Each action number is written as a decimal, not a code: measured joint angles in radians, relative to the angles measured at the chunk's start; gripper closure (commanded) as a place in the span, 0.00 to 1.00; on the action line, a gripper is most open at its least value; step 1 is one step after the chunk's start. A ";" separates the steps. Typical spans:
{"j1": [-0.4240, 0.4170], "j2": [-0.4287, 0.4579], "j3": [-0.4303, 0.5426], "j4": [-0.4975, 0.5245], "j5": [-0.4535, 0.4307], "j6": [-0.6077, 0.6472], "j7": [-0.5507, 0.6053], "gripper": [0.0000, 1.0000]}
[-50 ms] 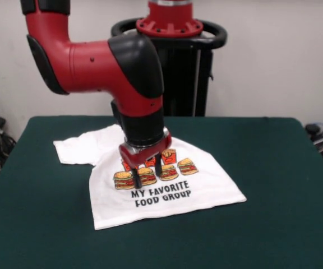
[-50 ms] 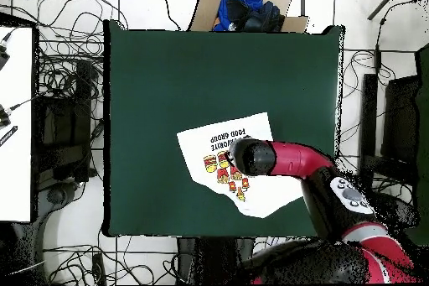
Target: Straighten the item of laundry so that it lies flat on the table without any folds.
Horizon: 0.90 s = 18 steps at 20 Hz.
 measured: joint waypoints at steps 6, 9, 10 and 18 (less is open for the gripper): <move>0.014 0.014 -0.008 -0.019 -0.012 0.009 0.000 0.00; 0.019 0.013 -0.009 -0.022 -0.027 0.009 0.000 0.00; 0.021 0.012 -0.009 -0.023 -0.034 0.009 0.000 0.00; 0.025 0.012 -0.013 -0.034 -0.044 0.008 0.000 1.00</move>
